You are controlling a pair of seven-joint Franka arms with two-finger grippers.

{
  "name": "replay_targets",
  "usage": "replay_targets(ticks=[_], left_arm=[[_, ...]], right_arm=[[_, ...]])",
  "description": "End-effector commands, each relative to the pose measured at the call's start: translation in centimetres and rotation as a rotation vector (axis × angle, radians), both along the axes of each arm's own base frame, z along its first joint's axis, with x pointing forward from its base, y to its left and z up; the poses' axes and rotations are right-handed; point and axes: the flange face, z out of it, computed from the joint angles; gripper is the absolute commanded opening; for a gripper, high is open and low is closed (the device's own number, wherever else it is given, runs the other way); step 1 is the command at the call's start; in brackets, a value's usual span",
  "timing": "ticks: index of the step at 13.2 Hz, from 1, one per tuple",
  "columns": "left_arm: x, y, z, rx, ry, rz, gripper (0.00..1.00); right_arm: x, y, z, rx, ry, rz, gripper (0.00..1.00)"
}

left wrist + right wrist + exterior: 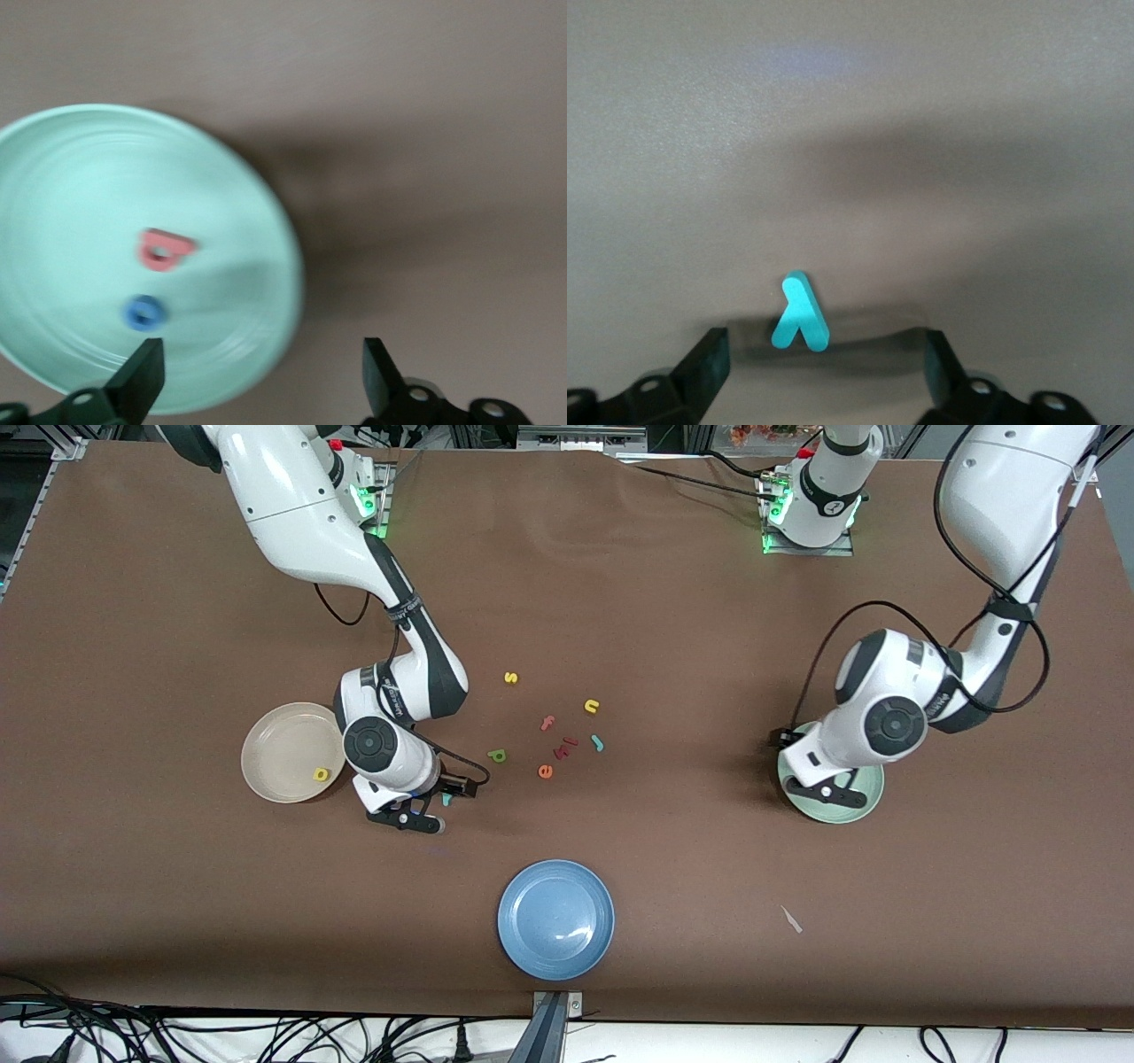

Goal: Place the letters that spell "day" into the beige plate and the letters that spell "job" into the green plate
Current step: 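Open the right gripper over the white plate while the left gripper grasps cyan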

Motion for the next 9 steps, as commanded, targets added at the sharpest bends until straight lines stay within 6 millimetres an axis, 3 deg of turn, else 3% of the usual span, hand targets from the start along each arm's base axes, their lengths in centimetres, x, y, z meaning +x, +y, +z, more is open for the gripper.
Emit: replay_targets(ticks=[1,4,6,8,9], left_arm=[[-1.1,-7.3,1.9,0.016,-0.013,0.156,1.00],[-0.8,-14.0,2.3,-0.036,-0.007,0.299,1.00],[-0.1,-19.1,2.6,-0.065,-0.010,0.420,1.00],[-1.2,-23.9,1.2,-0.051,0.000,0.505,1.00],[-1.1,-25.1,0.2,-0.036,-0.015,0.545,1.00]], right_arm=[[0.4,0.7,-0.2,0.009,-0.004,-0.016,0.82],[0.4,0.8,-0.2,0.013,-0.002,-0.026,0.49],[0.4,0.8,-0.2,0.014,-0.002,-0.032,0.33],[0.3,1.0,-0.3,0.016,0.000,-0.027,0.22],[0.3,1.0,-0.3,0.016,0.000,-0.029,0.19]])
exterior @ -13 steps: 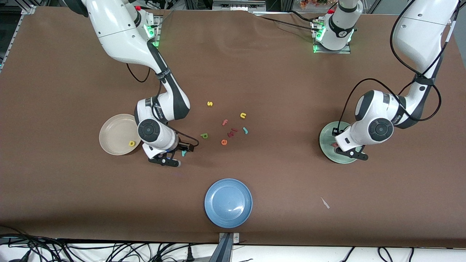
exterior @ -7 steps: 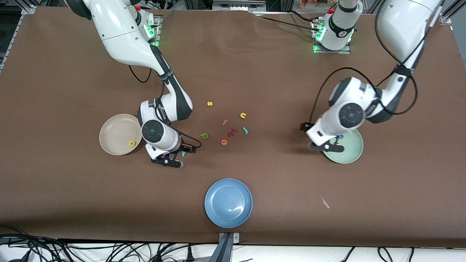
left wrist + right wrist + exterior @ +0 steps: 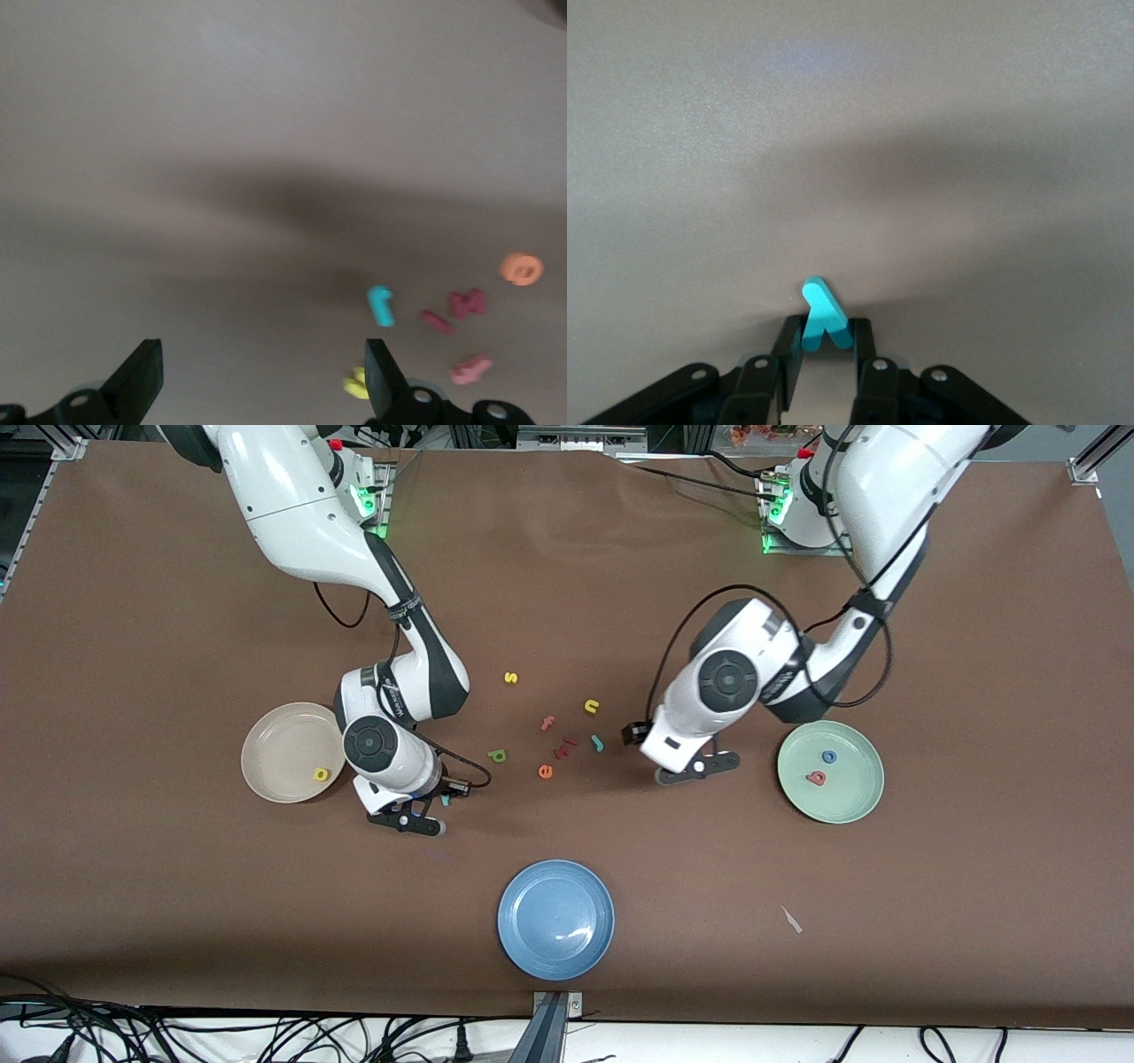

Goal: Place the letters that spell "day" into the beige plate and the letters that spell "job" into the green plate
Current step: 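Open the right gripper over the white plate while the left gripper grasps cyan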

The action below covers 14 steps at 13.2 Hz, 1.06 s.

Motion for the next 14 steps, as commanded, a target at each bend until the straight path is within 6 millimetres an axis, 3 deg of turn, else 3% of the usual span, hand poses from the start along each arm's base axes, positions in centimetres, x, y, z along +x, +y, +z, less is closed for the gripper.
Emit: replay_targets(ticks=[1,3,4,5,6,10,13,14], left_arm=[[0.0,-4.5,-3.1,0.025,-0.010,0.115,1.00],[-1.0,-6.4,-5.7,0.051,-0.046,0.140,0.95],[-1.4,-6.7,-6.2,0.054,-0.045,0.134,0.84],[-1.2,-6.7,-6.5,0.045,-0.051,0.138,0.63],[-1.1,-6.8,-6.9,0.032,-0.054,0.146,0.52],[-1.2,-6.9,-8.4,0.013,-0.067,0.147,0.50],[-1.4,-7.1,-8.7,0.010,-0.060,0.149,0.49],[-1.8,-7.6,-8.8,0.008,-0.056,0.146,0.48]], right_arm=[[-0.1,0.6,-1.0,0.008,0.013,-0.018,0.14],[0.4,1.0,-0.1,0.015,0.004,-0.013,0.06],[0.9,0.7,0.9,0.012,0.004,-0.010,0.06],[1.0,0.3,1.4,0.002,0.019,0.006,0.06],[0.8,0.0,1.7,-0.003,0.022,0.051,0.05],[-0.7,-7.7,5.3,-0.034,0.052,0.206,0.05],[-2.1,-11.1,7.1,-0.027,0.055,0.267,0.05],[-2.4,-13.3,7.6,-0.030,0.054,0.297,0.06]])
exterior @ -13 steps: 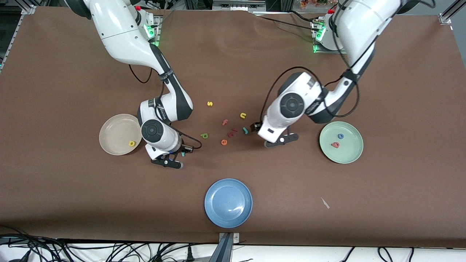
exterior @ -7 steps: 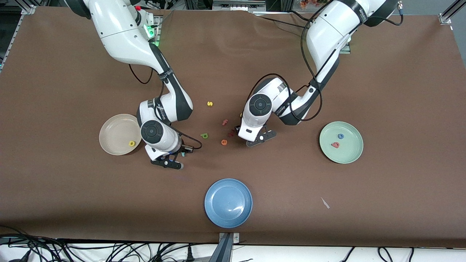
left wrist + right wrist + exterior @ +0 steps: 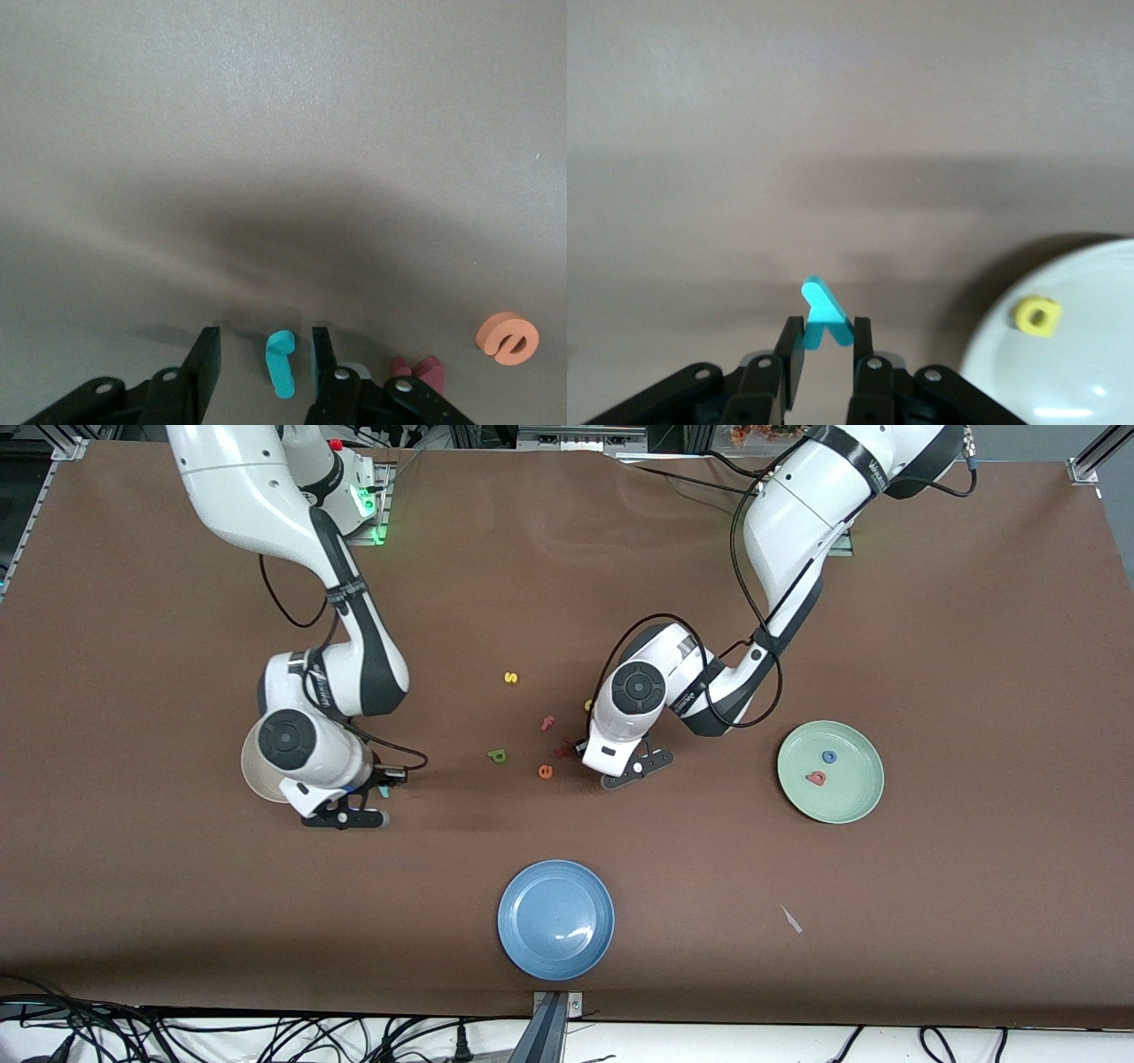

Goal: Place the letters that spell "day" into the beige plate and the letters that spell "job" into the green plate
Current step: 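Open the right gripper over the white plate while the left gripper grasps cyan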

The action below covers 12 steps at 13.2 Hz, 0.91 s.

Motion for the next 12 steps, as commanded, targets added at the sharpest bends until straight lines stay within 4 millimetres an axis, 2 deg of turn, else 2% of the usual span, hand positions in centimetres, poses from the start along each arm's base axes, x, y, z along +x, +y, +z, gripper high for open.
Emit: replay_targets(ticks=[1,2,4,5,6,7,8,9,10,12], left_arm=[[-0.4,-1.2,0.0,-0.012,0.000,0.003,0.48],[-0.7,-1.5,0.0,-0.011,0.001,-0.001,0.47],[-1.4,-2.2,-0.4,-0.008,0.004,-0.018,0.44],[-1.3,-2.0,-0.6,-0.005,0.003,-0.018,0.44],[-1.4,-2.0,-0.6,-0.003,0.003,-0.019,0.40],[-1.4,-2.0,-0.9,-0.002,0.006,-0.019,0.31],[-1.4,-1.9,-1.0,-0.001,0.009,-0.018,0.15],[-1.3,-1.8,-1.0,0.000,0.008,-0.020,0.04],[-1.2,-1.7,-1.0,-0.001,0.006,-0.018,0.00],[-1.0,-1.6,-0.5,0.000,0.004,-0.016,0.00]], right_arm=[[-3.0,-4.6,1.8,0.019,0.017,0.099,0.06],[-3.7,-7.1,1.9,0.021,0.012,0.116,0.06],[-5.2,-10.4,0.4,0.016,-0.005,0.166,0.06],[-5.6,-11.4,-0.2,0.010,-0.001,0.168,0.08],[-5.8,-11.8,-0.4,0.010,0.009,0.172,0.15],[-5.8,-12.4,-0.4,0.008,0.013,0.171,0.38],[-5.6,-12.5,-0.4,0.006,0.013,0.179,0.90],[-5.4,-12.6,-0.1,0.006,0.009,0.188,1.00],[-5.3,-12.5,0.2,0.010,0.015,0.190,1.00],[-4.7,-11.6,1.5,0.022,0.051,0.183,1.00]])
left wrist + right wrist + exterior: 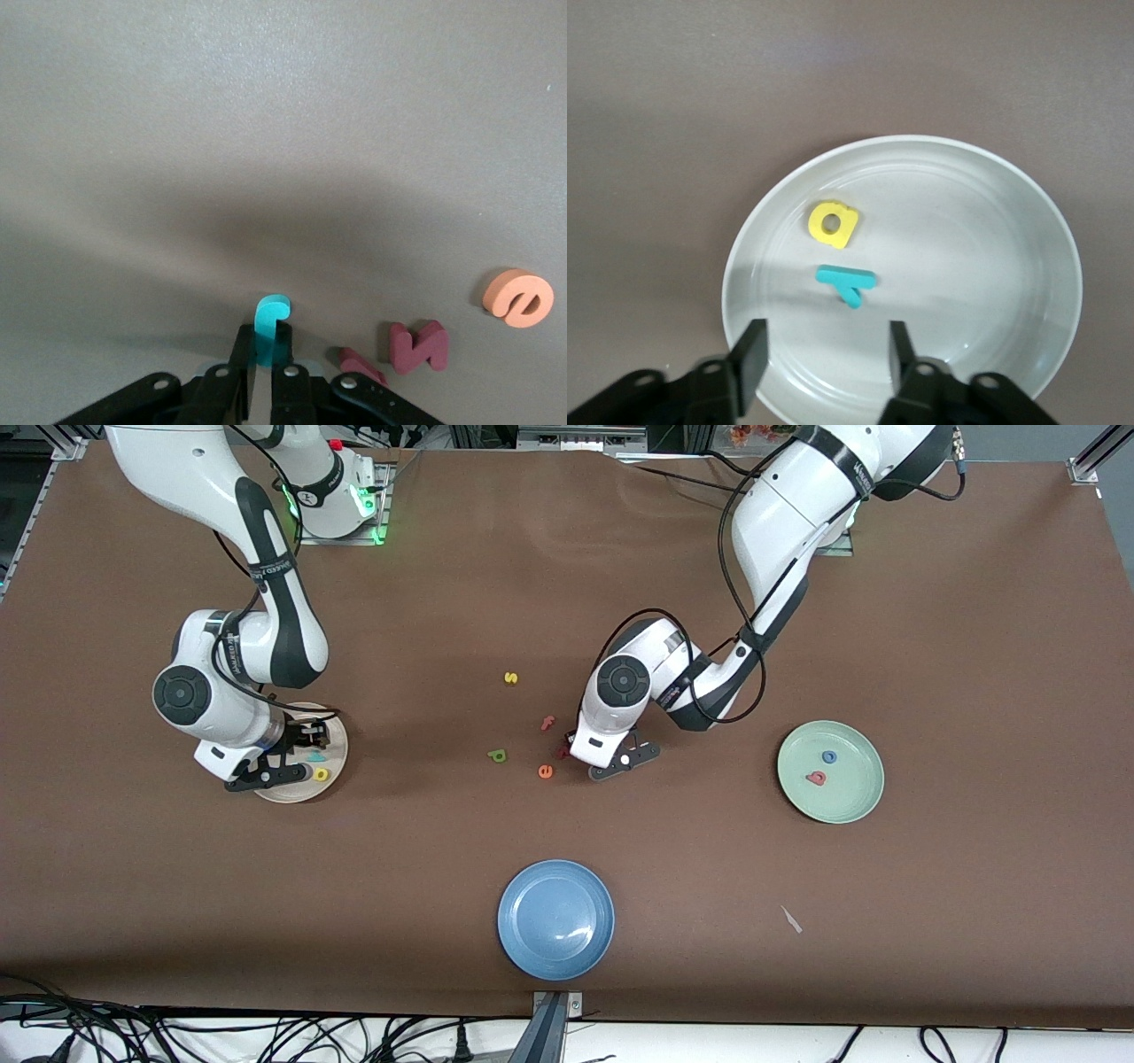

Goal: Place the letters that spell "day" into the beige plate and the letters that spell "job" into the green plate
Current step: 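Open the left gripper over the green plate while the right gripper grasps green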

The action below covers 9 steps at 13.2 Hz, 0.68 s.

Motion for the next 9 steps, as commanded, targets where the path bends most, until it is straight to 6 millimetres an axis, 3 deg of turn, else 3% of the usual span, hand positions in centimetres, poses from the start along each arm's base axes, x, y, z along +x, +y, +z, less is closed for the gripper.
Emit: replay_targets(ticks=[1,4,8,9], left_arm=[[0.8,0.1,1.2,-0.004,-0.014,0.015,0.00],[2.7,3.0,5.1,0.046,0.006,0.010,0.00],[6.2,10.7,10.8,0.081,0.041,-0.164,0.00],[7.1,13.4,11.7,0.087,0.064,-0.219,0.00]], right_arm=[[0.4,1.6,2.5,0.037,0.040,0.010,1.00],[0.6,6.4,2.4,0.113,0.018,-0.061,1.00],[0.8,16.5,2.7,0.089,-0.011,-0.174,1.00],[0.3,18.9,2.6,0.083,-0.017,-0.180,1.00]])
